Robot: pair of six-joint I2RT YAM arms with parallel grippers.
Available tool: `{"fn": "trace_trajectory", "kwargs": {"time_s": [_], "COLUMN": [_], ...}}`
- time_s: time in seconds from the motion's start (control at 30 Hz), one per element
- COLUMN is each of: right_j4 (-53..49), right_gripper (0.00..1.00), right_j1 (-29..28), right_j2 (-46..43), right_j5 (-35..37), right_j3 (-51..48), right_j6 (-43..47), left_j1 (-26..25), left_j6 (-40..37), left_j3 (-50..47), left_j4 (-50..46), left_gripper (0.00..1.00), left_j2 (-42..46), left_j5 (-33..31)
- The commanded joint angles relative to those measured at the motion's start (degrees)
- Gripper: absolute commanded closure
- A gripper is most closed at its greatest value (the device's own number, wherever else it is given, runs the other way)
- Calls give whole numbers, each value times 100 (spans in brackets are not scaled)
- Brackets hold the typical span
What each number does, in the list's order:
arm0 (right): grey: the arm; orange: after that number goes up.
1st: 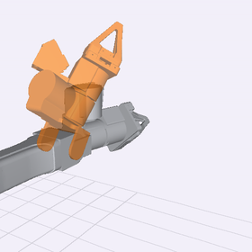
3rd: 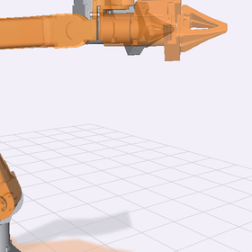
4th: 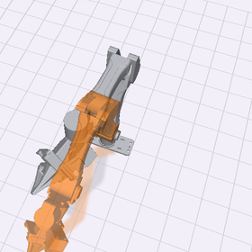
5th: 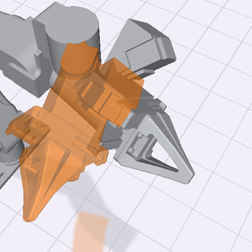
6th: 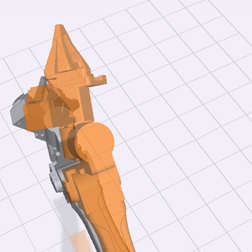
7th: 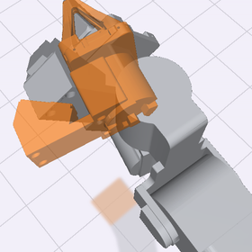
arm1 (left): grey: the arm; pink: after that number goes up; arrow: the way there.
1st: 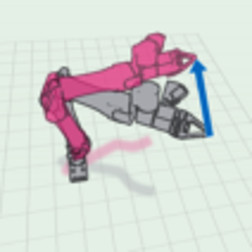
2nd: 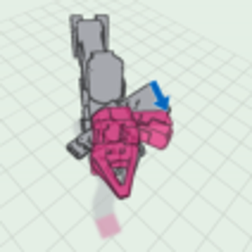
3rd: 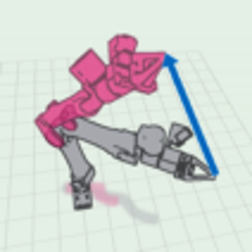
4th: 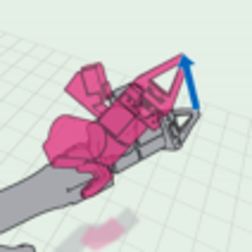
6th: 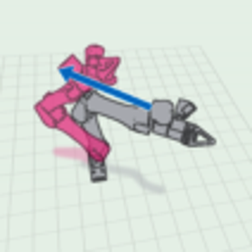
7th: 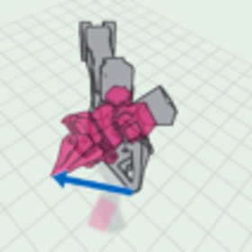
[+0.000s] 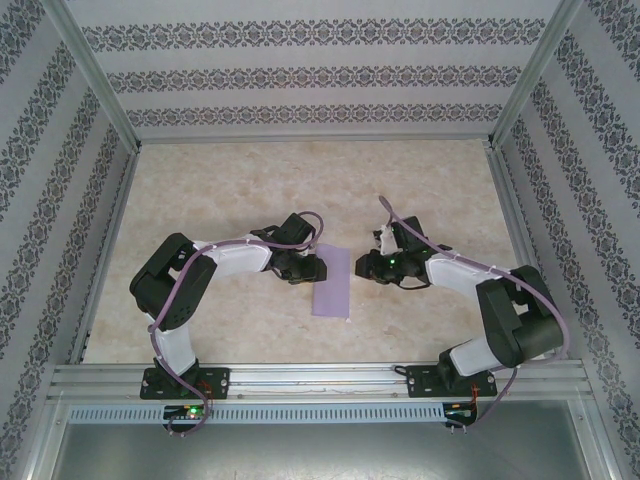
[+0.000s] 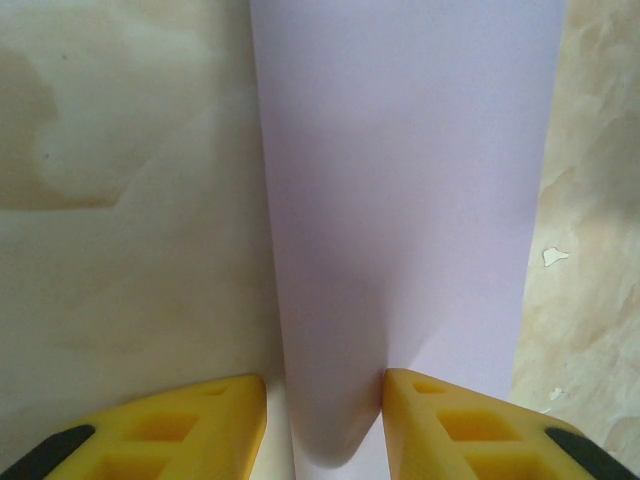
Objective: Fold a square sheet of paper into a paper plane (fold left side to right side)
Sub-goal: First fold in half a square sheet of paper at the center of the table, then hold the square sheet of paper at the center of the table.
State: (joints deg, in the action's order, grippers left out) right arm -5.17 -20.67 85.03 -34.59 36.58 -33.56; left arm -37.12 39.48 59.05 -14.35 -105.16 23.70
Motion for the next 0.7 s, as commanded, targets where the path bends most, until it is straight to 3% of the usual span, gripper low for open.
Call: {"fn": "trace_trajectory", "kwargs": {"time_s": [0.0,0.17,0.67], "right_j4": [478,736,31], "right_gripper": [82,96,100], "right_j1": [-182,-456,-658], "right_j2": [256,632,1247], "right_j5": [-362,-347,400], "right_j3": [81,204,298], "right_j6": [-266,-430,-93], "left_j1": [-14,-19,-20], "left_j6": [33,25,33], "left_j3": [-297,-296,-297], "left_j4": [-226,-244,-176], "left_gripper": [61,61,62], "left_j2": [-566,-567,-427], "left_j5": [-519,-533,-537]}}
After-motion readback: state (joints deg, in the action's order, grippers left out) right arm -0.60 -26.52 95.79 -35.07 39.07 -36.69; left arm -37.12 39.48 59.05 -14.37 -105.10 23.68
